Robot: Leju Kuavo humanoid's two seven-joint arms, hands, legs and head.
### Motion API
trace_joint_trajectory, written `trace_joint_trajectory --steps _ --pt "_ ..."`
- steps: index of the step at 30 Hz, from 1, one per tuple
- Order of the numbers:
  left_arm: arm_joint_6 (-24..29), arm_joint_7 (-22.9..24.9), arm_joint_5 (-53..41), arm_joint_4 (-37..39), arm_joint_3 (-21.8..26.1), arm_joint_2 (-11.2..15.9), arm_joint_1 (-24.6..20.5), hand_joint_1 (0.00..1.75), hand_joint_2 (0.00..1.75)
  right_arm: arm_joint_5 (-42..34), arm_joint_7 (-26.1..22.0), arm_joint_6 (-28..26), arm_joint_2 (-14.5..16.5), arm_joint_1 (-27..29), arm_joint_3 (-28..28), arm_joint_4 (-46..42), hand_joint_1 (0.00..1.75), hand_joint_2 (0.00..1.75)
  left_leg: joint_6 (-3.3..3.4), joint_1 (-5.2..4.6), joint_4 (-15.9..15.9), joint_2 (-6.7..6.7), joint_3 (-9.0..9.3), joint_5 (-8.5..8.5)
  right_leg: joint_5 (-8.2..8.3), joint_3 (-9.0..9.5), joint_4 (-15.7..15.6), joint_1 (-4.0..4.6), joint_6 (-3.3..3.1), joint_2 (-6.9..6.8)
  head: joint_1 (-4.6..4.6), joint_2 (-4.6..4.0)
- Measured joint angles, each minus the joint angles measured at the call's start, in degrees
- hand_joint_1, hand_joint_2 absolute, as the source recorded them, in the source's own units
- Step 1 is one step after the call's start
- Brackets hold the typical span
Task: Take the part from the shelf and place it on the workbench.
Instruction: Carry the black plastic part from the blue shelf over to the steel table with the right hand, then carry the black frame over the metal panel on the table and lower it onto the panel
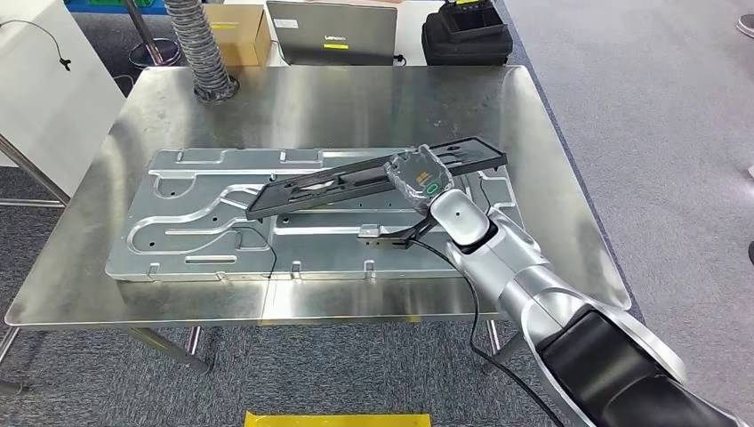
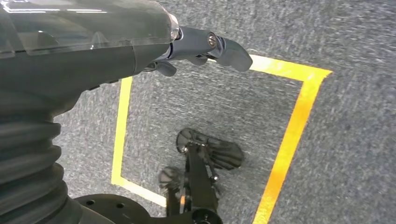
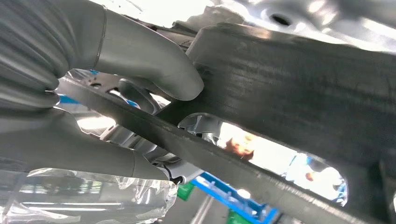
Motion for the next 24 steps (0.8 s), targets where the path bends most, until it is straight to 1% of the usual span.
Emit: trace_joint_trajectory --steps 1,2,3,4,5,6,7,8,9,11,12,13,14,15,16,17,18,19,20,21,22,23,24 --pt "-0.1 -0.11 -0.15 0.0 -0.14 0.01 -0.01 0.0 1.75 -0.03 -0.04 -0.23 0.21 0.11 0.37 0.61 1.75 1.75 0.08 -0.02 0.03 -0.02 0.03 -0.06 -0.95 -1.86 3.4 -0.02 0.08 0.0 0.0 0.0" --pt "-0.2 -0.22 -0.32 0.0 -0.33 0.02 0.02 0.0 1.75 -0.09 -0.05 -0.32 0.35 0.29 0.67 1.16 1.75 1.75 0.15 -0.03 0.07 -0.06 0.08 -0.13 -0.91 -2.95 5.07 -0.02 0.09 0.0 0.0 0.0" --pt "-0.28 -0.38 -0.49 0.0 -0.55 0.03 0.07 0.0 1.75 -0.24 -0.06 -0.41 0.46 0.45 0.9 1.65 1.75 1.75 0.14 -0.04 0.13 -0.14 0.16 -0.2 0.35 -2.85 4.22 0.0 0.0 -0.01 0.0 0.0" --pt "-0.37 -0.6 -0.64 0.0 -0.76 0.03 0.12 0.0 1.75 -0.48 -0.06 -0.54 0.55 0.57 1.07 2.02 1.75 1.75 0.1 -0.07 0.18 -0.23 0.29 -0.28 2.46 -1.64 1.12 0.04 -0.24 -0.01 0.0 0.0" --pt "-0.46 -0.93 -0.79 0.0 -0.95 0.02 0.17 0.0 1.75 -0.82 -0.07 -0.72 0.61 0.63 1.18 2.34 1.31 1.31 0.0 -0.1 0.21 -0.3 0.42 -0.37 4.83 0.26 -3.28 0.16 -0.63 -0.03 0.0 0.0" --pt "-0.55 -1.31 -0.93 0.0 -1.12 -0.02 0.18 0.0 1.75 -1.22 -0.09 -0.98 0.64 0.64 1.26 2.63 0.87 0.87 -0.17 -0.23 0.3 -0.35 0.47 -0.5 6.57 2.07 -7.44 0.33 -1.0 -0.07 0.0 0.0" --pt "-0.62 -1.67 -1.05 0.0 -1.25 -0.05 0.16 0.0 1.75 -1.67 -0.15 -1.3 0.71 0.66 1.3 2.88 0.44 0.44 -0.38 -0.32 0.34 -0.35 0.48 -0.59 7.61 3.31 -10.34 0.51 -1.29 -0.1 0.0 0.0" --pt "-0.65 -1.95 -1.13 0.0 -1.38 -0.08 0.16 0.0 1.75 -2.16 -0.25 -1.58 0.76 0.74 1.32 3.14 0.0 0.0 -0.63 -0.35 0.37 -0.3 0.46 -0.66 7.95 3.92 -11.85 0.69 -1.51 -0.09 0.0 0.0" --pt "-0.63 -2.12 -1.19 0.0 -1.53 -0.09 0.16 0.0 1.75 -2.72 -0.38 -1.84 0.82 0.89 1.31 3.39 0.0 0.0 -0.93 -0.38 0.34 -0.23 0.46 -0.69 7.85 3.99 -12.15 0.82 -1.62 -0.05 0.0 0.0" --pt "-0.57 -2.22 -1.35 0.0 -1.9 -0.05 0.17 0.0 1.75 -3.96 -0.82 -2.11 0.93 1.25 1.16 3.88 0.0 0.0 -1.53 -0.34 0.41 -0.1 0.52 -0.89 8.13 4.16 -12.56 0.64 -2.08 0.08 0.0 0.0" --pt "-0.57 -2.22 -1.43 0.0 -2.09 -0.03 0.17 0.0 1.75 -4.64 -1.09 -2.2 1.03 1.4 0.98 4.09 0.0 0.0 -1.8 -0.32 1.23 -0.05 0.23 -1.53 8.28 4.34 -12.84 0.45 -2.37 0.07 0.0 0.0" --pt "-0.57 -2.2 -1.5 0.0 -2.24 -0.01 0.15 0.0 1.75 -5.27 -1.37 -2.24 1.19 1.51 0.74 4.25 0.0 0.0 -2.07 -0.28 3.24 -0.02 -0.58 -2.8 8.41 4.53 -13.11 0.25 -2.63 0.05 0.0 0.0" --pt "-0.59 -2.16 -1.53 0.0 -2.36 0.02 0.15 0.0 1.31 -5.97 -1.71 -2.26 1.37 1.65 0.46 4.38 0.0 0.0 -2.3 -0.13 6.49 0.01 -2.02 -4.59 8.44 4.67 -13.23 0.19 -2.78 0.02 0.0 0.0" --pt "-0.66 -2.13 -1.52 0.0 -2.45 0.02 0.15 0.0 0.87 -6.82 -2.15 -2.21 1.52 1.85 0.11 4.5 0.0 0.0 -2.55 -0.02 10.54 0.03 -3.88 -6.52 8.42 4.72 -13.22 0.17 -2.89 0.0 0.0 0.0" --pt "-0.74 -2.14 -1.46 0.0 -2.52 0.03 0.17 0.0 0.44 -7.86 -2.74 -2.05 1.69 2.14 -0.3 4.61 0.0 0.0 -2.76 0.1 14.3 0.04 -5.69 -7.96 8.38 4.73 -13.18 0.18 -2.91 0.02 0.0 0.0" --pt "-0.81 -2.19 -1.37 0.0 -2.58 0.02 0.2 0.0 0.0 -9.35 -3.63 -1.69 1.87 2.47 -0.84 4.69 0.0 0.0 -2.92 0.2 16.54 0.04 -6.84 -8.44 8.32 4.75 -13.12 0.18 -2.91 0.03 0.0 0.0" --pt "-0.82 -2.27 -1.26 0.0 -2.62 0.02 0.22 0.0 0.0 -11.31 -4.84 -1.15 2.1 2.8 -1.61 4.74 0.0 0.0 -3.01 0.29 16.57 0.05 -6.94 -7.79 8.24 4.79 -13.04 0.18 -2.86 0.05 0.0 0.0" --pt "-0.73 -2.35 -1.16 0.0 -2.64 0.03 0.22 0.0 0.0 -13.68 -6.32 -0.41 2.42 3.03 -2.64 4.75 0.0 0.0 -3.04 0.38 14.2 0.06 -5.84 -6.14 8.11 4.86 -12.93 0.15 -2.77 0.1 0.0 0.0" --pt "-0.62 -2.39 -1.08 0.0 -2.64 0.06 0.2 0.0 0.0 -16.33 -7.97 0.44 2.79 3.16 -3.91 4.73 0.0 0.0 -3.02 0.46 10.22 0.07 -3.88 -4.01 7.94 4.94 -12.78 0.12 -2.61 0.16 0.0 0.0" --pt "-0.51 -2.39 -1.04 0.0 -2.65 0.09 0.16 0.0 0.0 -19.29 -9.77 1.44 3.18 3.2 -5.43 4.68 0.0 0.0 -2.92 0.45 6.14 0.06 -1.8 -2.47 7.74 4.96 -12.59 0.21 -2.37 0.23 0.0 0.0" --pt "-0.44 -2.36 -0.99 0.0 -2.66 0.12 0.13 0.0 0.0 -22.6 -11.77 2.74 3.55 3.2 -7.09 4.6 0.0 0.0 -2.66 0.41 3.02 0.03 -0.25 -1.43 7.6 4.93 -12.42 0.31 -2.11 0.29 0.0 0.0" --pt "-0.42 -2.29 -0.96 0.0 -2.67 0.14 0.1 0.0 0.0 -26.85 -14.32 4.61 3.88 3.26 -8.97 4.41 0.0 0.0 -2.39 0.34 1.29 -0.02 0.58 -1.09 7.49 4.86 -12.29 0.43 -1.82 0.32 0.0 0.0" --pt "-0.42 -2.16 -0.9 0.0 -2.69 0.13 0.08 0.0 0.0 -31.81 -17.28 6.96 4.18 3.4 -11.02 4.1 0.0 0.0 -2.05 0.23 0.82 -0.08 0.76 -1.27 7.47 4.77 -12.23 0.53 -1.55 0.33 0.0 0.0"
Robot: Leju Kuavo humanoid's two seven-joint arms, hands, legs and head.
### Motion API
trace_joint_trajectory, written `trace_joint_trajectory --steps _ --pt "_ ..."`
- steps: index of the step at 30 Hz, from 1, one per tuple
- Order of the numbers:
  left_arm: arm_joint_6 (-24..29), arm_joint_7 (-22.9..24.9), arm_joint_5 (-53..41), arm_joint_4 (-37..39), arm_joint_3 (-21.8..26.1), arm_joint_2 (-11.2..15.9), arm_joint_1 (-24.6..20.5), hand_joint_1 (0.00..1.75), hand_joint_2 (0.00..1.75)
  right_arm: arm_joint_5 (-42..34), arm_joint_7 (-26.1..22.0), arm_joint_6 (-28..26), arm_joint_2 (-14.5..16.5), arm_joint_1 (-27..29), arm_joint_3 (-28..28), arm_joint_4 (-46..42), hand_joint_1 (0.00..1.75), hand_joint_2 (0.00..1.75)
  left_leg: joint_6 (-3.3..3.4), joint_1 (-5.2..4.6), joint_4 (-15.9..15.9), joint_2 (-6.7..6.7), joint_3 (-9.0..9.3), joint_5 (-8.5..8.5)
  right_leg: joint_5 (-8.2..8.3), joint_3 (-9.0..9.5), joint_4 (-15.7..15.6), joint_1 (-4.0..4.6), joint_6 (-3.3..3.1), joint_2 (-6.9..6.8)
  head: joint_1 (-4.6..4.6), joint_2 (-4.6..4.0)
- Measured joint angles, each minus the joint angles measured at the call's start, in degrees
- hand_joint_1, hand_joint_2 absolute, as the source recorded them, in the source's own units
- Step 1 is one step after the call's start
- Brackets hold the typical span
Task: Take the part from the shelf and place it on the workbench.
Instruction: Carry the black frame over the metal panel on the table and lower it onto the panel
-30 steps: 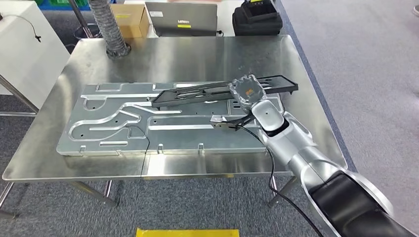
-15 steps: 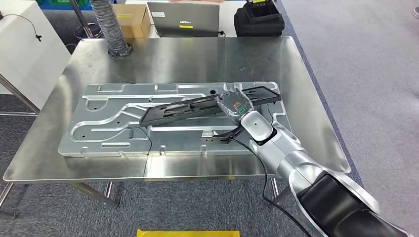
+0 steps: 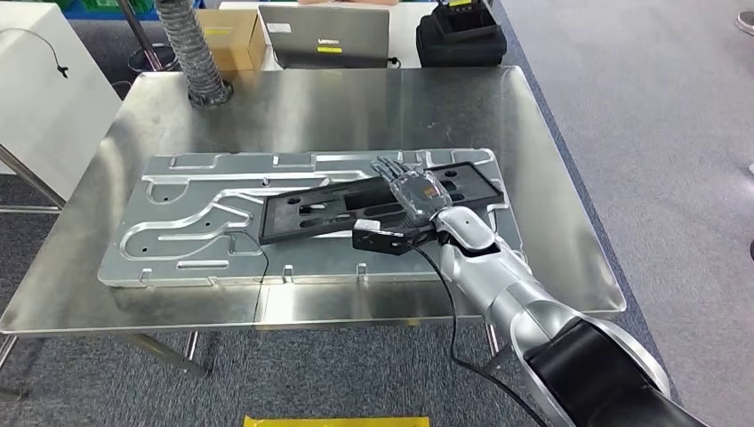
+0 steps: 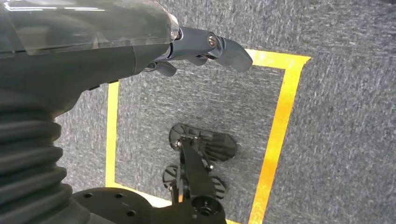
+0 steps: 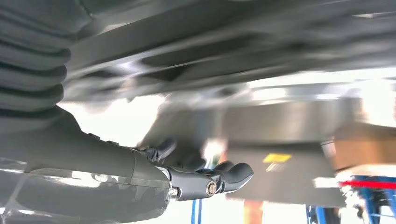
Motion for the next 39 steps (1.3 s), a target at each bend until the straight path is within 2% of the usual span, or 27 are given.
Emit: trace_joint_trajectory --steps 2,4,5,7,8,9,10,11,13,14,16,18,20,22,23,24,25,27,29,30,32,33,34,35,37,38,39 --pt "-0.02 0.31 0.13 0.0 -0.08 -0.03 0.01 0.0 0.0 -12.02 -6.86 6.51 0.65 0.49 -5.18 -1.38 0.0 0.0 0.7 -0.01 -0.15 -0.04 -0.08 0.16 -0.17 -0.07 0.13 -0.13 0.55 -0.01 0.0 0.0" --pt "-0.14 0.64 0.29 0.0 -0.27 -0.07 0.0 0.0 0.0 -24.17 -12.42 14.34 1.06 0.91 -10.82 -3.78 0.0 0.0 1.37 0.07 -0.45 0.0 0.03 0.35 -1.94 -1.06 2.53 -0.31 1.07 -0.04 0.0 0.0" --pt "-0.26 0.76 0.4 0.0 -0.38 -0.08 -0.03 0.0 0.0 -30.1 -14.13 18.33 1.12 1.17 -13.39 -5.37 0.0 0.0 1.62 0.09 -0.56 0.02 0.08 0.39 -3.69 -2.38 5.55 -0.39 1.3 -0.05 0.0 0.0" --pt "-0.58 0.84 0.83 0.0 -0.56 -0.07 -0.01 0.0 0.0 -41.78 -15.75 24.58 0.91 2.19 -17.66 -9.34 0.0 0.0 1.92 -0.02 -0.54 0.03 0.09 0.35 -7.27 -6.12 13.59 -0.42 1.6 -0.06 0.0 0.0" --pt "-0.83 0.73 1.17 0.0 -0.62 -0.07 0.03 0.0 0.0 -47.07 -15.84 25.97 0.59 3.04 -19.31 -11.99 0.0 0.0 2.01 -0.08 -0.5 0.0 0.11 0.31 -8.0 -7.54 16.39 -0.43 1.64 -0.06 0.0 0.0" --pt "-1.1 0.49 1.55 0.0 -0.66 -0.07 0.11 0.0 0.0 -51.43 -15.85 25.88 0.06 3.97 -20.64 -15.16 0.0 0.0 2.07 -0.14 -0.42 -0.06 0.12 0.27 -7.59 -7.97 17.05 -0.42 1.58 -0.06 0.0 0.0" --pt "-1.46 0.15 1.95 0.0 -0.68 -0.08 0.18 0.0 0.0 -54.49 -15.85 24.25 -0.72 4.85 -21.75 -18.99 0.0 0.0 2.11 -0.21 -0.31 -0.16 0.15 0.21 -6.14 -7.29 15.34 -0.39 1.41 -0.06 0.0 0.0" --pt "-1.84 -0.25 2.35 0.0 -0.69 -0.08 0.23 0.0 0.0 -55.89 -15.69 21.32 -1.79 5.58 -22.63 -23.57 0.0 0.0 2.13 -0.31 -0.2 -0.29 0.2 0.13 -3.99 -5.58 11.58 -0.31 1.11 -0.07 0.0 0.0" --pt "-2.48 -1.05 3.11 0.0 -0.69 -0.2 0.28 0.0 0.0 -54.82 -15.32 13.44 -4.47 6.59 -24.18 -33.96 0.0 0.0 2.02 -0.57 -0.02 -0.52 0.22 -0.03 -0.77 -1.93 3.63 0.03 0.39 -0.27 0.0 0.0" --pt "-2.73 -1.41 3.51 0.0 -0.69 -0.25 0.33 0.0 0.0 -53.23 -14.99 9.49 -5.83 7.2 -25.03 -39.28 0.0 0.0 1.85 -0.66 0.02 -0.58 0.21 -0.1 -0.06 -0.9 1.3 0.22 0.15 -0.38 0.0 0.0" --pt "-3.16 -2.17 4.36 0.0 -0.64 -0.27 0.47 0.0 0.0 -48.35 -14.43 2.05 -8.22 9.24 -27.09 -49.25 0.0 0.0 1.37 -0.68 -0.07 -0.64 0.25 -0.19 0.09 -0.5 0.24 0.41 -0.04 -0.48 0.0 0.0" --pt "-3.43 -3.04 5.13 0.0 -0.49 -0.21 0.64 0.0 0.0 -42.39 -13.75 -4.35 -10.4 12.28 -29.65 -58.77 0.0 0.0 0.87 -0.69 0.25 -0.48 0.27 -0.74 0.29 -0.05 -0.37 0.04 -0.4 -0.54 0.0 0.0" --pt "-3.53 -3.74 5.67 0.0 -0.25 -0.16 0.75 0.0 0.0 -36.9 -13.27 -9.48 -12.33 15.79 -32.4 -66.5 0.0 0.0 0.44 -0.63 3.93 -0.16 -1.03 -3.29 0.47 0.55 -1.02 -0.36 -0.84 -0.63 0.0 0.0" --pt "-3.63 -4.2 6.17 0.0 0.01 -0.17 0.79 0.0 0.0 -33.07 -13.71 -14.04 -14.33 20.79 -35.74 -72.34 0.0 0.0 0.13 -0.39 11.42 0.04 -4.15 -7.11 0.34 0.85 -1.12 -0.29 -1.03 -0.75 0.0 0.0" --pt "-3.66 -4.32 6.37 0.0 0.12 -0.2 0.84 0.0 0.0 -32.14 -14.18 -15.78 -15.29 23.98 -37.69 -74.66 0.0 0.0 0.0 -0.28 14.54 0.07 -5.54 -8.27 0.3 0.91 -1.06 -0.26 -1.02 -0.83 0.0 0.0" --pt "-3.68 -4.38 6.56 0.0 0.2 -0.22 0.92 0.0 0.0 -31.79 -14.76 -17.01 -16.12 27.22 -39.72 -76.57 0.0 0.0 -0.09 -0.2 15.96 0.08 -6.14 -8.51 0.26 0.9 -0.96 -0.24 -0.97 -0.91 0.0 0.0" --pt "-3.68 -4.36 6.74 0.0 0.26 -0.25 0.99 0.0 0.0 -31.67 -15.43 -17.78 -16.76 30.4 -41.76 -78.03 0.0 0.0 -0.12 -0.13 15.0 0.1 -5.57 -7.65 0.21 0.88 -0.84 -0.26 -0.88 -0.91 0.0 0.0" --pt "-3.62 -4.29 7.11 0.0 0.35 -0.28 1.07 0.0 0.0 -31.34 -17.09 -18.8 -17.57 36.72 -45.92 -80.06 0.0 0.0 0.06 -0.05 7.52 0.08 -1.53 -4.31 0.05 0.94 -0.61 -0.33 -0.6 -0.81 0.0 0.0" --pt "-3.49 -4.22 7.4 0.0 0.43 -0.28 1.03 0.0 0.0 -30.55 -18.57 -19.95 -17.76 43.79 -50.38 -81.01 0.0 0.0 0.51 -0.16 1.1 -0.07 1.98 -2.18 -0.1 1.03 -0.46 -0.18 -0.01 -0.78 0.0 0.0" --pt "-3.44 -4.21 7.47 0.0 0.44 -0.29 1.04 0.0 0.0 -29.98 -18.99 -20.5 -17.67 47.26 -52.52 -81.12 0.0 0.0 0.75 -0.28 -0.05 -0.18 2.57 -1.99 -0.09 1.01 -0.42 -0.11 0.33 -0.83 0.01 0.0" --pt "-3.41 -4.26 7.48 0.0 0.44 -0.32 1.09 0.0 0.0 -27.46 -19.55 -21.51 -16.79 53.47 -56.77 -80.56 0.0 0.0 1.38 -0.41 -0.3 -0.28 2.56 -1.65 0.08 0.99 -0.52 -0.16 1.06 -0.87 0.02 0.0" --pt "-3.41 -4.33 7.48 0.0 0.44 -0.33 1.09 0.0 0.0 -25.69 -19.76 -21.87 -15.98 56.03 -58.81 -79.87 0.0 0.0 1.77 -0.38 -0.57 -0.23 2.52 -1.36 -0.28 0.94 -0.36 -0.27 1.41 -0.81 0.02 0.0" --pt "-3.41 -4.46 7.49 0.0 0.44 -0.35 1.07 0.0 0.0 -23.63 -19.89 -22.1 -15.02 58.2 -60.82 -78.89 0.0 0.0 2.21 -0.31 -0.84 -0.14 2.38 -1.01 -1.32 0.65 0.43 -0.38 1.74 -0.71 0.02 0.0" --pt "-3.41 -4.62 7.52 0.0 0.44 -0.37 1.04 0.0 0.0 -21.54 -19.93 -22.22 -14.01 59.88 -62.7 -77.62 0.0 0.0 2.59 -0.22 -1.1 0.0 2.11 -0.6 -3.17 -0.08 2.3 -0.45 2.05 -0.61 0.02 0.0" --pt "-3.41 -4.95 7.66 0.0 0.44 -0.37 0.99 0.0 0.0 -17.42 -19.93 -22.29 -11.98 61.83 -66.22 -74.33 0.0 0.0 2.95 -0.35 -1.15 0.23 1.09 0.11 -8.19 -2.58 9.18 -0.62 2.48 -0.51 0.02 0.0" --pt "-3.42 -5.1 7.79 0.0 0.44 -0.37 1.0 0.0 0.0 -15.4 -19.95 -22.29 -10.94 62.29 -68.0 -72.18 0.0 0.0 2.99 -0.45 -1.13 0.32 0.46 0.54 -10.07 -3.71 12.79 -0.71 2.62 -0.5 0.02 0.0" --pt "-3.44 -5.25 7.96 0.0 0.42 -0.37 1.0 0.0 0.0 -13.75 -19.95 -22.2 -9.96 62.56 -69.83 -69.63 0.0 0.0 2.99 -0.53 -1.1 0.4 -0.22 0.99 -10.81 -4.04 15.04 -0.79 2.68 -0.49 0.01 0.0"
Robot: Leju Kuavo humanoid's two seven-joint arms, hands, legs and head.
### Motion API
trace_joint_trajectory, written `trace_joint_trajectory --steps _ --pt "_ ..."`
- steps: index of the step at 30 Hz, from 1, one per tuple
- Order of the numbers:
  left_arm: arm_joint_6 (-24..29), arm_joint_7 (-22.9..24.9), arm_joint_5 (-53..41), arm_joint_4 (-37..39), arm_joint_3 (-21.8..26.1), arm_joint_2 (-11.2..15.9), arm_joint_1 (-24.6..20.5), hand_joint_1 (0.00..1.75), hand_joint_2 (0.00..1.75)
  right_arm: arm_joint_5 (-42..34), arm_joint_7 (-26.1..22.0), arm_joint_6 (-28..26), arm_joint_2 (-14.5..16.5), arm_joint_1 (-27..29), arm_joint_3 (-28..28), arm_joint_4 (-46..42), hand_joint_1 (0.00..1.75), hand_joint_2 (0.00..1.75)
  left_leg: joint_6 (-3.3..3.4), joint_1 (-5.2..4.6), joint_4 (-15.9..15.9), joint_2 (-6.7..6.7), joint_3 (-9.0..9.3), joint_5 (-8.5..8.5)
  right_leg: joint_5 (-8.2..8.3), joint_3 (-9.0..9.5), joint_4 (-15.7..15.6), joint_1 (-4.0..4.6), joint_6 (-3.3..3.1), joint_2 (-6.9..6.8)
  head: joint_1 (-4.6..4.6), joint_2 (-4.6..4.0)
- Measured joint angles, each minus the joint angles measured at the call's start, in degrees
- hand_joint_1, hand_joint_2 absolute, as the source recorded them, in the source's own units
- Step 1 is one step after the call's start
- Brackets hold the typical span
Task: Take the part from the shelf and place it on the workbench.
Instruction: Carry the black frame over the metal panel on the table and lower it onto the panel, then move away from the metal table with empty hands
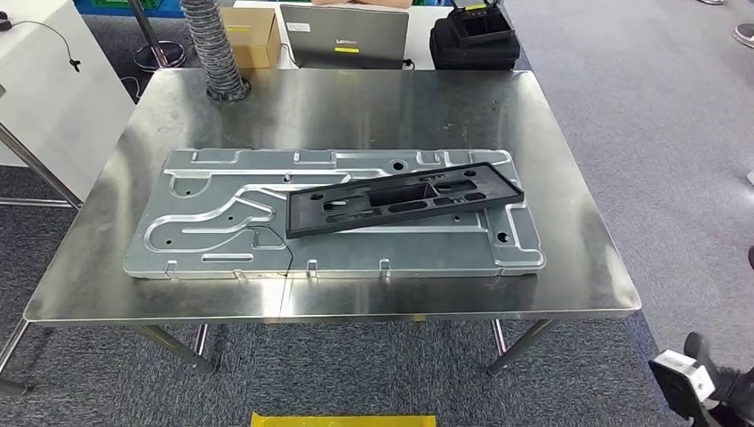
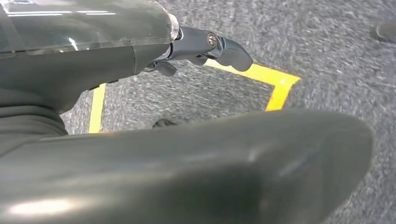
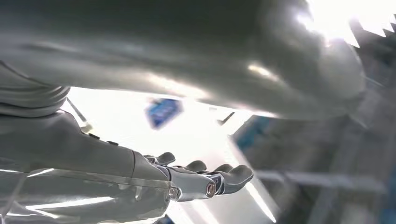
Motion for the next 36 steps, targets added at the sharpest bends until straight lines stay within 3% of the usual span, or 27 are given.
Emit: trace_joint_trajectory --steps 1,2,4,6,7,9,10,11,13,14,15,16,17,19,21,22,24,25,26,29,30,31,32,33,34,36 --pt "-0.04 -0.15 0.17 0.0 -0.04 -0.01 -0.01 0.0 0.0 1.33 0.0 0.13 0.84 0.1 -1.87 2.79 0.0 0.0 -0.05 -0.04 0.08 0.04 -0.67 0.46 0.5 0.75 0.24 -0.06 0.02 0.0 -0.01 0.0" --pt "-0.11 -0.3 0.32 0.0 -0.09 -0.03 -0.02 0.0 0.0 2.27 0.01 0.26 1.46 0.03 -3.75 5.69 0.0 0.0 -0.14 -0.03 0.19 0.07 -1.31 0.91 1.99 2.67 -1.72 -0.09 0.0 0.0 -0.01 0.0" --pt "-0.39 -0.6 0.5 0.0 -0.22 -0.12 -0.11 0.0 0.0 3.6 0.01 0.33 2.16 -0.66 -7.8 12.31 0.0 0.0 -0.5 -0.03 0.56 0.04 -2.31 1.73 4.38 8.87 -10.13 0.01 -0.23 -0.05 0.0 0.0" --pt "-0.75 -0.89 0.56 0.0 -0.34 -0.25 -0.2 0.0 0.0 5.05 0.06 -0.27 2.33 -1.78 -11.9 20.16 0.0 0.0 -1.12 -0.04 0.6 0.01 -2.56 2.63 4.61 12.97 -16.42 0.3 -0.85 -0.02 -0.01 0.0" --pt "-0.89 -0.99 0.56 0.0 -0.39 -0.3 -0.22 0.0 0.0 6.02 0.36 -0.74 2.29 -2.25 -13.84 24.14 0.0 0.0 -1.47 -0.01 0.45 0.01 -2.53 3.14 4.41 13.47 -17.56 0.51 -1.24 0.02 -0.01 0.0" --pt "-0.99 -1.14 0.57 0.03 -0.58 -0.33 -0.13 0.0 0.0 8.65 2.22 -1.51 2.19 -2.98 -17.82 32.01 0.0 0.0 -2.17 0.09 0.08 -0.02 -2.61 3.89 5.51 12.87 -17.78 0.57 -2.1 -0.03 0.01 0.0" --pt "-1.0 -1.16 0.57 0.04 -0.72 -0.34 -0.02 0.0 0.0 10.27 3.66 -1.69 2.18 -3.4 -19.76 35.67 0.0 0.0 -2.39 0.13 0.59 -0.02 -2.99 3.02 6.23 12.34 -17.88 0.52 -2.58 -0.09 0.0 0.0" --pt "-1.01 -1.18 0.57 0.06 -0.87 -0.37 0.09 0.0 0.0 11.95 5.22 -1.79 2.21 -3.83 -21.59 39.06 0.0 0.0 -2.54 0.14 2.09 -0.03 -3.61 1.02 7.02 11.7 -18.03 0.45 -3.02 -0.16 0.0 0.0" --pt "-1.02 -1.16 0.58 0.07 -1.18 -0.44 0.18 0.0 0.0 15.13 8.1 -1.88 2.44 -4.55 -24.86 44.87 0.0 0.0 -2.72 0.21 8.56 -0.03 -5.36 -5.39 8.41 10.07 -18.04 0.51 -3.56 -0.23 0.01 0.0" --pt "-1.02 -1.15 0.59 0.07 -1.31 -0.46 0.18 0.0 0.0 16.82 9.65 -1.89 2.67 -4.87 -26.35 47.42 0.0 0.0 -2.89 0.24 12.52 -0.03 -6.05 -7.87 9.08 9.15 -17.92 0.61 -3.65 -0.25 0.01 0.0" --pt "-0.99 -1.13 0.64 0.07 -1.44 -0.47 0.16 0.0 0.0 18.69 11.31 -1.9 2.95 -5.21 -27.69 49.83 0.0 0.0 -3.03 0.26 15.74 -0.03 -6.27 -9.0 9.74 8.16 -17.76 0.7 -3.68 -0.27 0.01 0.0" --pt "-0.95 -1.09 0.72 0.07 -1.54 -0.47 0.15 0.0 0.0 20.85 13.26 -1.9 3.25 -5.57 -28.87 52.17 0.0 0.0 -3.1 0.29 17.38 -0.03 -5.71 -8.72 10.38 7.12 -17.54 0.78 -3.67 -0.27 0.01 0.0" --pt "-0.9 -1.06 0.82 0.07 -1.62 -0.48 0.15 0.0 0.0 23.08 15.43 -1.91 3.49 -5.96 -29.82 54.44 0.0 0.0 -3.06 0.31 17.0 -0.03 -4.11 -7.49 10.99 6.04 -17.29 0.85 -3.61 -0.23 0.01 0.0" --pt "-0.82 -1.08 0.99 0.06 -1.72 -0.48 0.0 0.0 0.0 26.51 19.85 -1.84 3.87 -6.76 -31.47 58.94 0.0 0.0 -2.7 0.31 10.21 -0.05 2.37 -5.72 12.1 4.17 -16.7 0.96 -3.33 -0.12 -0.01 0.0" --pt "-0.82 -1.32 1.16 0.05 -1.76 -0.48 -0.29 0.0 0.0 27.62 23.72 -1.3 4.13 -7.57 -33.1 63.28 0.0 0.0 -2.17 0.05 1.63 -0.14 8.79 -6.85 13.04 3.21 -16.13 1.08 -2.82 -0.12 0.0 0.0" --pt "-0.84 -1.45 1.27 0.04 -1.77 -0.48 -0.39 0.0 0.0 27.79 25.52 -0.65 4.23 -7.97 -33.89 65.19 0.0 0.0 -1.89 -0.12 -0.67 -0.17 10.32 -7.52 13.5 3.08 -16.02 1.07 -2.53 -0.15 0.01 0.0" --pt "-0.91 -1.5 1.41 0.05 -1.83 -0.5 -0.42 0.0 0.0 28.81 29.98 1.8 4.39 -8.63 -35.19 68.63 0.0 0.0 -1.14 -0.27 -1.65 -0.04 10.14 -7.07 14.26 2.87 -16.04 0.93 -1.86 -0.08 0.01 0.0" --pt "-0.95 -1.42 1.43 0.05 -1.88 -0.53 -0.47 0.0 0.0 29.63 32.46 3.45 4.53 -8.85 -35.58 70.12 0.0 0.0 -0.71 -0.24 -1.8 0.12 9.66 -6.49 13.57 2.48 -15.59 0.8 -1.52 0.0 0.01 0.0" --pt "-0.98 -1.32 1.44 0.06 -1.96 -0.56 -0.48 0.0 0.0 30.47 34.72 5.07 4.69 -8.97 -35.8 71.46 0.0 0.0 -0.24 -0.18 -1.93 0.3 9.0 -5.78 11.82 1.9 -14.42 0.69 -1.22 0.08 0.01 0.0" --pt "-0.94 -1.17 1.48 0.07 -2.3 -0.62 -0.35 0.0 0.0 32.79 38.91 9.54 5.17 -9.32 -35.94 74.63 0.0 0.0 0.36 -0.21 -1.96 0.65 6.22 -3.54 3.02 -0.6 -5.01 0.29 -0.65 0.16 0.01 0.0" --pt "-0.9 -1.16 1.48 0.07 -2.43 -0.64 -0.29 0.0 0.0 33.56 39.9 11.18 5.3 -9.48 -35.92 75.48 0.0 0.0 0.28 -0.23 -1.87 0.7 5.13 -2.77 1.69 -0.98 -1.64 0.2 -0.52 0.15 0.01 0.0" --pt "-0.84 -1.14 1.47 0.07 -2.56 -0.68 -0.27 0.0 0.0 34.16 40.77 12.87 5.47 -9.65 -35.91 76.18 0.0 0.0 0.16 -0.23 -1.72 0.74 4.07 -2.02 1.98 -0.61 0.29 0.1 -0.42 0.15 0.01 0.0" --pt "-0.79 -1.09 1.45 0.07 -2.71 -0.73 -0.26 0.0 0.0 34.51 41.44 14.61 5.61 -9.78 -35.89 76.79 0.0 0.0 0.01 -0.19 -1.49 0.75 2.99 -1.31 3.43 0.66 0.38 0.0 -0.34 0.15 0.01 0.0" --pt "-0.76 -1.04 1.4 0.07 -2.88 -0.8 -0.26 0.0 0.0 34.62 41.89 16.18 5.76 -9.93 -35.88 77.3 0.0 0.0 -0.19 -0.15 -1.19 0.74 1.93 -0.68 5.27 2.99 -1.69 -0.11 -0.29 0.14 0.01 0.0" --pt "-0.75 -0.94 1.32 0.07 -3.01 -0.89 -0.27 0.0 0.0 34.51 42.19 17.72 5.93 -10.13 -35.88 77.73 0.0 0.0 -0.42 -0.11 -0.79 0.73 1.04 -0.14 6.41 6.18 -5.45 -0.2 -0.31 0.14 0.01 0.01" --pt "-0.74 -0.74 1.08 0.07 -3.22 -1.03 -0.32 0.0 0.0 33.68 42.24 20.47 6.25 -10.69 -35.91 78.38 0.0 0.0 -1.07 -0.15 0.04 0.72 -0.28 0.74 5.69 12.34 -14.25 -0.05 -0.68 0.17 0.01 0.01"
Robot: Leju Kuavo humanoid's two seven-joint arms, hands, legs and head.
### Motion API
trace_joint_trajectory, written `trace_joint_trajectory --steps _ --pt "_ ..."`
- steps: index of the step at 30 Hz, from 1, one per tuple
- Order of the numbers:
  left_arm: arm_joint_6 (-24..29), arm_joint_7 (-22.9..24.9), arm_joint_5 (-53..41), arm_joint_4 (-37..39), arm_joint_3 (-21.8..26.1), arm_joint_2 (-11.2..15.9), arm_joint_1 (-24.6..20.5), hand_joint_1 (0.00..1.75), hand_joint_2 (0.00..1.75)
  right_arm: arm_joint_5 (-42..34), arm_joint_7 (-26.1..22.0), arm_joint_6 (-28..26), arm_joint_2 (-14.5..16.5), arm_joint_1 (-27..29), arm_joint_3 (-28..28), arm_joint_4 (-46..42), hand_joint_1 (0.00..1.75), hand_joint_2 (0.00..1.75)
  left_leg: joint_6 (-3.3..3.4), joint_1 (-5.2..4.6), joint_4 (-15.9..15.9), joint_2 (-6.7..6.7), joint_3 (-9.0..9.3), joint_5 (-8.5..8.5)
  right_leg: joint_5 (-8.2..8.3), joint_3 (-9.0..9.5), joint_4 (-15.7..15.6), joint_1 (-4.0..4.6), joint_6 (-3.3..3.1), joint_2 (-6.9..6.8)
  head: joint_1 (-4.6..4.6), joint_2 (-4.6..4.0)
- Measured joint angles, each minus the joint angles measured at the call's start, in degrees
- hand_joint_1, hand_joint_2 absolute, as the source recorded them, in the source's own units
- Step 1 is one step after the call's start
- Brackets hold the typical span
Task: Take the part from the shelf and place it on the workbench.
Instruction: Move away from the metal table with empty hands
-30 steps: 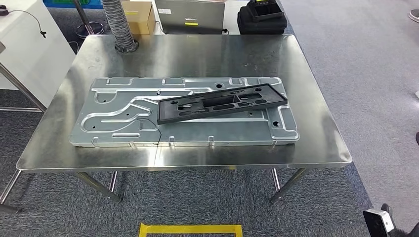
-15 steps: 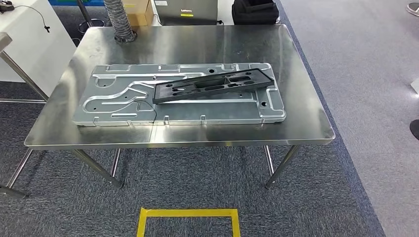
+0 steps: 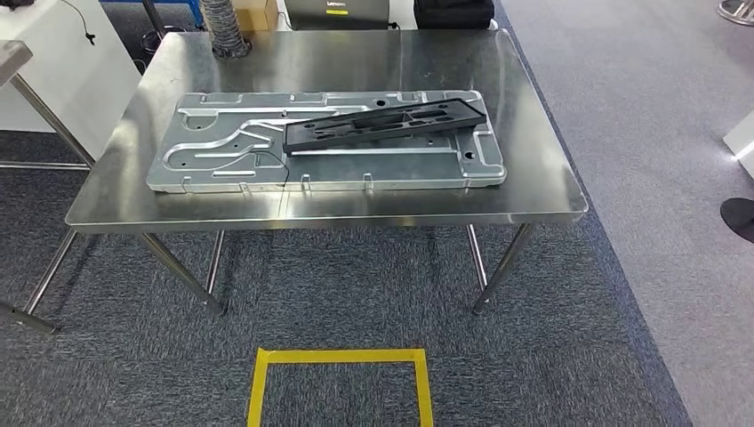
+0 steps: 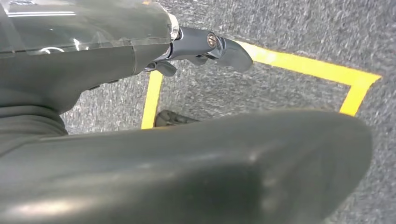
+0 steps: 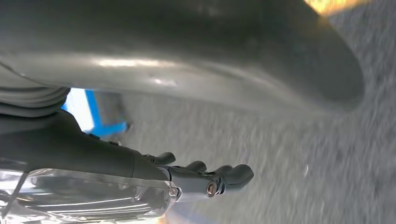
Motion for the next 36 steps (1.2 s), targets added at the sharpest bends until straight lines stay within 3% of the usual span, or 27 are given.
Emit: trace_joint_trajectory --steps 1,2,4,5,6,8,9,10,11,13,15,16,17,19,20,21,23,24,25,27,29,31,32,34,35,36 --pt "0.01 0.11 -0.1 0.0 -0.09 -0.04 -0.06 0.0 0.0 -0.65 -0.44 1.15 0.2 -0.27 -0.05 0.22 0.0 0.0 -0.36 -0.01 0.23 0.03 -0.3 0.44 -0.9 1.66 -2.71 0.17 -0.34 0.02 0.0 0.0" --pt "0.03 0.19 -0.18 0.0 -0.21 -0.07 -0.11 0.0 0.0 -1.36 -1.15 2.09 0.39 -0.47 -0.13 0.39 0.0 0.0 -0.74 0.01 0.27 0.05 -0.47 0.95 -1.37 2.2 -3.99 0.37 -0.76 0.02 0.0 -0.01" --pt "0.07 0.38 -0.27 0.01 -0.55 -0.08 -0.14 0.0 0.0 -2.44 -2.87 3.36 0.81 -0.7 -0.46 0.69 0.0 0.0 -1.46 0.2 0.42 0.01 -0.93 1.09 -0.52 1.34 -4.04 0.38 -1.78 -0.18 0.0 -0.01" --pt "0.08 0.46 -0.31 0.02 -0.71 -0.09 -0.1 0.0 0.0 -2.78 -3.53 3.73 0.99 -0.81 -0.63 0.8 0.0 0.0 -1.73 0.29 1.36 -0.05 -1.45 -0.29 0.17 0.69 -4.04 0.34 -2.31 -0.32 0.0 -0.01" --pt "0.09 0.54 -0.35 0.02 -0.87 -0.12 -0.07 0.0 0.0 -3.02 -3.95 3.95 1.15 -0.93 -0.81 0.88 0.0 0.0 -1.96 0.38 3.47 -0.11 -2.25 -2.83 0.95 -0.11 -4.1 0.31 -2.74 -0.46 0.0 -0.01" --pt "0.09 0.57 -0.37 0.02 -1.07 -0.15 -0.09 0.0 0.0 -3.35 -4.66 4.29 1.39 -1.06 -1.06 0.99 0.0 0.0 -2.29 0.5 10.49 -0.14 -4.01 -8.93 2.41 -1.92 -4.0 0.51 -3.19 -0.59 0.0 -0.01" --pt "0.09 0.57 -0.4 0.02 -1.15 -0.16 -0.12 0.0 0.0 -3.49 -5.08 4.54 1.45 -1.08 -1.21 1.04 0.0 0.0 -2.41 0.52 14.08 -0.15 -4.52 -10.66 3.11 -2.9 -3.87 0.62 -3.22 -0.62 0.0 -0.01" --pt "0.08 0.55 -0.44 0.02 -1.22 -0.16 -0.15 0.0 0.0 -3.58 -5.53 4.79 1.48 -1.1 -1.36 1.09 0.0 0.0 -2.46 0.54 16.41 -0.15 -4.38 -10.87 3.77 -3.96 -3.64 0.71 -3.2 -0.65 0.0 0.0" --pt "0.08 0.54 -0.49 0.02 -1.29 -0.17 -0.17 0.0 0.0 -3.63 -5.88 5.01 1.49 -1.13 -1.49 1.13 0.0 0.0 -2.42 0.56 16.95 -0.15 -3.36 -9.88 4.4 -5.08 -3.34 0.79 -3.14 -0.66 0.0 0.0" --pt "0.08 0.52 -0.56 0.02 -1.38 -0.18 -0.27 0.0 0.0 -3.66 -6.17 5.13 1.5 -1.22 -1.62 1.2 0.0 0.0 -2.06 0.57 12.14 -0.17 1.64 -7.06 5.53 -7.18 -2.58 0.89 -2.89 -0.64 0.0 -0.01" --pt "0.07 0.48 -0.6 0.02 -1.4 -0.18 -0.51 0.0 0.0 -3.68 -6.25 5.13 1.59 -1.29 -1.66 1.26 0.0 0.0 -1.44 0.34 3.34 -0.25 8.18 -7.51 6.46 -8.58 -1.9 1.05 -2.39 -0.64 -0.01 0.0" --pt "0.07 0.42 -0.62 0.02 -1.4 -0.18 -0.61 0.0 0.0 -3.69 -6.27 5.13 1.64 -1.34 -1.69 1.28 0.0 0.0 -1.1 0.19 0.19 -0.28 10.17 -8.27 6.92 -8.9 -1.71 1.07 -2.08 -0.68 -0.01 0.0" --pt "0.03 0.35 -0.66 0.02 -1.41 -0.18 -0.66 0.0 0.0 -3.71 -6.31 5.12 1.68 -1.38 -1.73 1.31 0.0 0.0 -0.72 -0.03 -1.49 -0.3 10.95 -8.81 7.41 -9.11 -1.68 1.03 -1.73 -0.72 -0.01 0.01" --pt "-0.04 0.24 -0.72 0.02 -1.47 -0.22 -0.62 0.0 0.0 -3.82 -6.41 5.13 1.71 -1.41 -1.84 1.34 0.0 0.0 0.16 -0.13 -1.93 -0.18 10.23 -7.98 7.94 -9.51 -1.59 0.81 -1.02 -0.65 0.0 0.0" --pt "-0.08 0.26 -0.75 0.02 -1.55 -0.28 -0.63 0.0 0.0 -4.11 -6.5 5.26 1.74 -1.39 -1.9 1.37 0.0 0.0 0.63 -0.11 -1.97 -0.06 9.65 -7.35 6.91 -9.96 -0.89 0.7 -0.72 -0.52 0.0 0.0" --pt "-0.04 0.36 -0.77 0.02 -1.64 -0.33 -0.65 0.0 0.0 -4.65 -6.63 5.56 1.81 -1.34 -2.03 1.44 0.0 0.0 1.04 -0.03 -2.07 0.05 8.93 -6.61 4.69 -10.6 0.79 0.61 -0.45 -0.39 0.0 -0.01" --pt "0.12 0.73 -0.75 0.02 -1.82 -0.4 -0.69 0.0 0.0 -5.99 -6.89 6.46 1.96 -1.35 -2.63 1.61 0.0 0.0 1.49 -0.06 -2.05 0.14 7.07 -5.16 -1.71 -12.29 7.19 0.41 -0.15 -0.24 0.0 -0.01" --pt "0.23 0.98 -0.73 0.02 -1.88 -0.4 -0.69 0.0 0.0 -6.51 -6.97 6.91 2.01 -1.4 -2.99 1.68 0.0 0.0 1.53 -0.13 -1.98 0.15 6.04 -4.42 -3.93 -12.93 10.86 0.36 -0.05 -0.23 0.0 -0.01" --pt "0.35 1.2 -0.71 0.02 -1.91 -0.4 -0.7 0.0 0.0 -6.82 -6.99 7.26 2.02 -1.46 -3.3 1.72 0.0 0.0 1.5 -0.18 -1.86 0.15 5.01 -3.68 -4.67 -13.1 13.71 0.34 0.01 -0.23 0.0 -0.01" --pt "0.58 1.61 -0.69 0.02 -1.97 -0.44 -0.71 0.0 0.0 -7.07 -6.81 7.85 2.02 -1.52 -3.66 1.75 0.0 0.0 1.31 -0.21 -1.39 0.16 2.85 -2.33 -2.11 -10.89 14.34 0.34 -0.02 -0.23 0.0 -0.01" --pt "0.72 1.84 -0.69 0.02 -2.11 -0.53 -0.73 0.0 0.0 -7.14 -6.58 8.36 2.02 -1.64 -3.92 1.75 0.0 0.0 0.97 -0.2 -0.59 0.14 0.91 -1.27 0.47 -4.91 7.61 0.37 -0.25 -0.23 0.0 -0.01" --pt "0.72 1.81 -0.69 0.02 -2.31 -0.61 -0.81 0.0 0.0 -7.19 -6.57 8.84 2.01 -1.91 -4.12 1.75 0.0 0.0 0.42 -0.29 0.12 0.13 -0.14 -0.42 -0.71 1.2 -1.12 0.57 -0.73 -0.2 -0.01 -0.01" --pt "0.7 1.77 -0.69 0.02 -2.39 -0.63 -0.88 0.0 0.0 -7.24 -6.67 9.04 2.01 -2.03 -4.21 1.76 0.0 0.0 0.11 -0.3 0.26 0.15 -0.34 0.05 -1.57 2.74 -3.65 0.73 -1.02 -0.19 -0.01 -0.01" --pt "0.66 1.68 -0.69 0.03 -2.49 -0.63 -0.96 0.0 0.0 -7.38 -7.0 9.22 2.03 -2.09 -4.36 1.79 0.0 0.0 -0.56 -0.24 0.13 0.15 -0.58 1.07 -1.24 2.55 -4.57 0.77 -1.77 -0.26 -0.01 0.0" --pt "0.66 1.64 -0.67 0.04 -2.53 -0.62 -0.96 0.0 0.0 -7.47 -7.25 9.22 2.04 -2.11 -4.42 1.8 0.0 0.0 -0.87 -0.18 0.43 0.04 -0.95 0.66 -0.6 2.0 -4.61 0.69 -2.19 -0.36 -0.01 0.0" --pt "0.64 1.61 -0.62 0.05 -2.57 -0.63 -0.91 0.0 0.0 -7.56 -7.52 9.22 2.05 -2.13 -4.46 1.82 0.0 0.0 -1.18 -0.11 1.57 -0.09 -1.53 -0.95 0.13 1.28 -4.67 0.59 -2.64 -0.49 -0.01 0.0"
